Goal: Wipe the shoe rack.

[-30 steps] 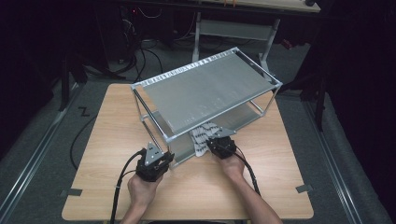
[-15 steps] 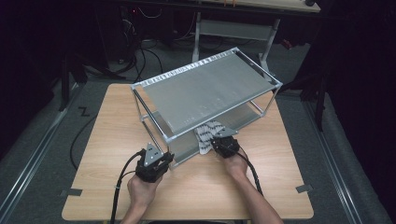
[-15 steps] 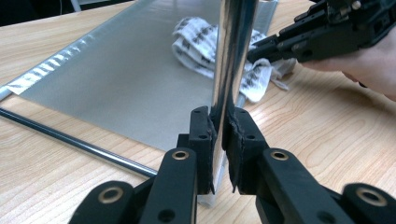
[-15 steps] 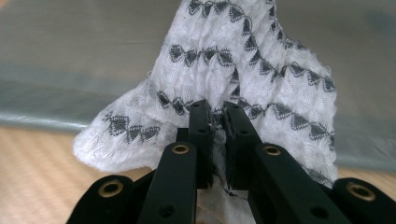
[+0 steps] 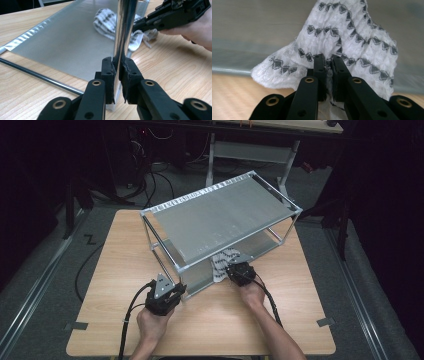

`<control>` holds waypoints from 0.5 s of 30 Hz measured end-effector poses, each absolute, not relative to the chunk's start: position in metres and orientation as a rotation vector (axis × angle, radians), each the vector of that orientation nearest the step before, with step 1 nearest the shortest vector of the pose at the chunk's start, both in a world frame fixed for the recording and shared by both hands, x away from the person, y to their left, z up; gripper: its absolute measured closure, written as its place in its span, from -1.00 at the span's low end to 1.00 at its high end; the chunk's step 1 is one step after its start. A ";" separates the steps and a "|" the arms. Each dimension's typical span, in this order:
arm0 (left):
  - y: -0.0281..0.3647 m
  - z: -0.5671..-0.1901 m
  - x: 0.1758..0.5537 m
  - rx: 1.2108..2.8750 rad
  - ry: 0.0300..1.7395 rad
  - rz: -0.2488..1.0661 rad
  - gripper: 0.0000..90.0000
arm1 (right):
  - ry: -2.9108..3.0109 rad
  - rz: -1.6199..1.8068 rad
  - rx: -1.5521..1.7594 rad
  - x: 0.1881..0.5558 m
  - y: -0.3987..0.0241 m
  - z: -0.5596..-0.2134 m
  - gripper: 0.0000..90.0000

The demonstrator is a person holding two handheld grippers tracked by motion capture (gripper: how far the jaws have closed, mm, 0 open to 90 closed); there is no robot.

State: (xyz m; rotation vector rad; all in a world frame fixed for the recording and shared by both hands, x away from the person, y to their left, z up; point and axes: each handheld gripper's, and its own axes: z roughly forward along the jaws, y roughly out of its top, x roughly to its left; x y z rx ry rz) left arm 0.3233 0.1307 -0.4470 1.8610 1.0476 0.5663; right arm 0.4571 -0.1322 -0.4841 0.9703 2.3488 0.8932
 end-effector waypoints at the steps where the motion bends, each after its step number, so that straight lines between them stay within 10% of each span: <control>1: 0.131 -0.447 0.323 1.861 1.048 0.567 0.80 | 2.358 0.897 0.953 0.455 -0.129 -0.484 0.88; 15: 0.131 -0.447 0.323 1.863 1.046 0.565 0.80 | 2.339 0.891 0.938 0.460 -0.124 -0.491 0.87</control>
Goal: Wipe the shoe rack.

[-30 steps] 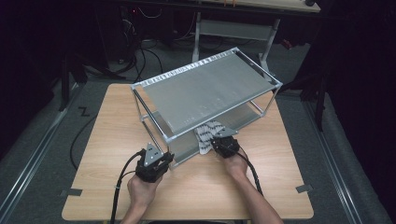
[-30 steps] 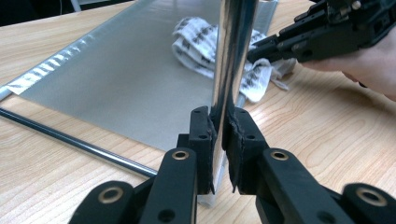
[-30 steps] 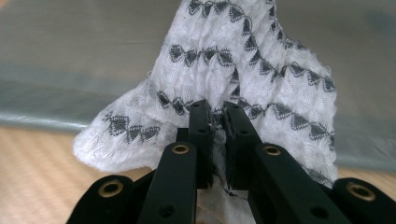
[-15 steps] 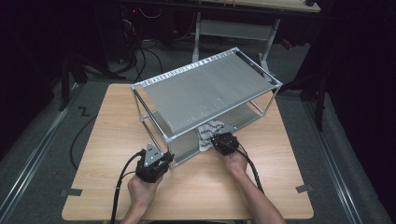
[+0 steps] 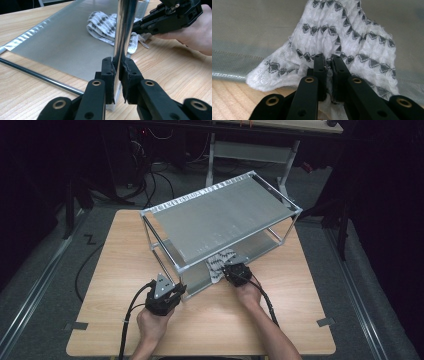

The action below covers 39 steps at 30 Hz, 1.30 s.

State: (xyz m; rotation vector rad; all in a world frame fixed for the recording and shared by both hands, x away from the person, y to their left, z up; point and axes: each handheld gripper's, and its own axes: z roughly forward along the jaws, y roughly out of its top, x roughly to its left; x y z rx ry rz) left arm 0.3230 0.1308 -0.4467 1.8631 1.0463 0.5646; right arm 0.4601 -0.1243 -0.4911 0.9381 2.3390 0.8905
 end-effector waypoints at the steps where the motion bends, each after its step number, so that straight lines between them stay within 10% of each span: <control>1: 0.131 -0.447 0.323 1.864 1.046 0.565 0.80 | 2.339 0.891 0.938 0.460 -0.124 -0.491 0.88; 39: 0.151 -0.450 0.325 1.818 1.084 0.595 0.80 | 2.268 0.822 1.028 0.454 -0.171 -0.489 0.87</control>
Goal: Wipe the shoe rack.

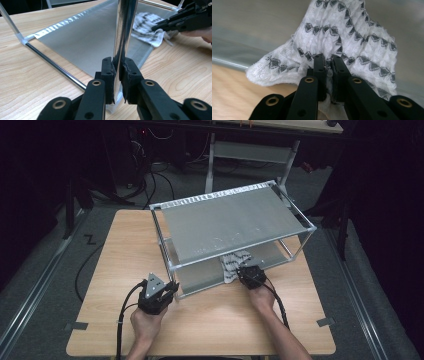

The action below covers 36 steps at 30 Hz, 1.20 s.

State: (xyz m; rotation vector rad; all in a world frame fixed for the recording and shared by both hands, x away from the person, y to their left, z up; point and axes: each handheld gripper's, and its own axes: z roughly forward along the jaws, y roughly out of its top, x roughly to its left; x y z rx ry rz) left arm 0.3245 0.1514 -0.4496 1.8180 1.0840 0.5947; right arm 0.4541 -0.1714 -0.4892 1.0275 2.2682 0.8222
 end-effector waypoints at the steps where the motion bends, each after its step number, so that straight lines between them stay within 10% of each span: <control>1: 0.152 -0.450 0.325 1.814 1.089 0.593 0.79 | 2.259 0.819 1.044 0.456 -0.175 -0.489 0.87; 13: 0.157 -0.450 0.327 1.804 1.108 0.601 0.79 | 2.188 0.804 1.201 0.471 -0.213 -0.486 0.86; 36: 0.164 -0.450 0.331 1.795 1.121 0.611 0.79 | 2.313 0.852 0.997 0.455 -0.157 -0.488 0.87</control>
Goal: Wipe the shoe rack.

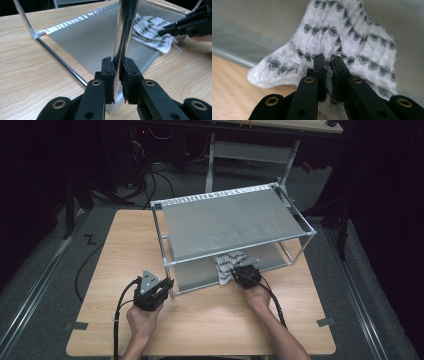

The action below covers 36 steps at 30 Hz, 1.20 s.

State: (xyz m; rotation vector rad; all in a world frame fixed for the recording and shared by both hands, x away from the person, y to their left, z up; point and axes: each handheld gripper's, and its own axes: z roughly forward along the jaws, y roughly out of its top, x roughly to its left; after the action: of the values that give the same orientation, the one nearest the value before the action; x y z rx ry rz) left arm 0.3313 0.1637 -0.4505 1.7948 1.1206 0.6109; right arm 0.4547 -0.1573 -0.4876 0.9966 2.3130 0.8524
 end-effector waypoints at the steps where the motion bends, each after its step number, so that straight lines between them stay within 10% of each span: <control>1: 0.164 -0.450 0.331 1.795 1.120 0.611 0.79 | 2.302 0.850 1.022 0.458 -0.163 -0.488 0.86; 36: 0.153 -0.446 0.358 1.826 1.090 0.595 0.79 | 2.115 0.771 1.288 0.472 -0.253 -0.484 0.86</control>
State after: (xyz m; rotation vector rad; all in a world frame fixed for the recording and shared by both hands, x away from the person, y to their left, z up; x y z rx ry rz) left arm 0.3576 0.1530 -0.4462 1.8261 1.0902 0.5948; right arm 0.4721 -0.2532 -0.4842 1.2881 2.1145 0.7711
